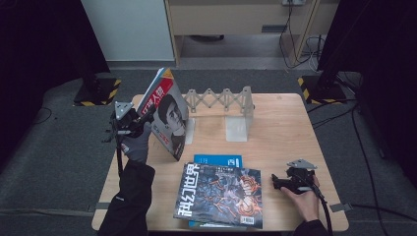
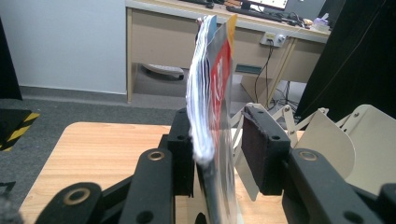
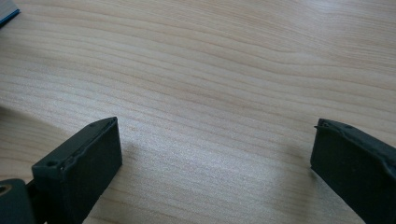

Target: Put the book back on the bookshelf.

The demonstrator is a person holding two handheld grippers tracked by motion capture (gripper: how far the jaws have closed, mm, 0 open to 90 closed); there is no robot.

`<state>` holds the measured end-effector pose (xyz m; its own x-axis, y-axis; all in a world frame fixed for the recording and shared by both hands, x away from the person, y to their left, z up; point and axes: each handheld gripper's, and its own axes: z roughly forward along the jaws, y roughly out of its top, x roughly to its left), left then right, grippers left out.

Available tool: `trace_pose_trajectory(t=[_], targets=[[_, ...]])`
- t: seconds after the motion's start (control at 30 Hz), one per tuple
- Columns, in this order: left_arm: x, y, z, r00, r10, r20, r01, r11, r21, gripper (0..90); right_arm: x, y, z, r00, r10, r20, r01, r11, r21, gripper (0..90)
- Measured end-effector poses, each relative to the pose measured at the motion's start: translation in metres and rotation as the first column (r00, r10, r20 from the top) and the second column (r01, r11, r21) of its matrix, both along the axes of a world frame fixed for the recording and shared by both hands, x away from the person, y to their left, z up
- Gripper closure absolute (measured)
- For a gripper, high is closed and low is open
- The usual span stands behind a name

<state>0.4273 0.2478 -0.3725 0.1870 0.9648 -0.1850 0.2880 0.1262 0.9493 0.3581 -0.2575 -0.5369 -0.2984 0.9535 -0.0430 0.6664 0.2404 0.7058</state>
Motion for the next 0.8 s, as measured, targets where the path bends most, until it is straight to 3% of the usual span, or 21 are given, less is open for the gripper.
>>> trace_pose_trajectory(t=[0.2, 0.37, 0.8], targets=[[-0.004, 0.004, -0.002, 1.0000, 0.005, -0.003, -0.005, 0.9999, 0.010, 62.4, 0.000, 0.000, 0.000, 1.0000, 0.003, 0.001, -0.003, 1.0000, -0.002, 2.6], [-0.011, 0.008, -0.001, 0.9999, 0.001, 0.013, -0.001, 1.0000, 0.004, 53.9, 0.000, 0.000, 0.000, 1.0000, 0.002, 0.000, -0.002, 1.0000, 0.000, 2.5], [-0.045, 0.022, 0.011, 0.9990, -0.015, 0.042, 0.014, 0.9993, 0.034, 42.4, -0.002, 0.002, 0.005, 1.0000, -0.003, 0.007, 0.003, 1.0000, 0.002, 4.0]])
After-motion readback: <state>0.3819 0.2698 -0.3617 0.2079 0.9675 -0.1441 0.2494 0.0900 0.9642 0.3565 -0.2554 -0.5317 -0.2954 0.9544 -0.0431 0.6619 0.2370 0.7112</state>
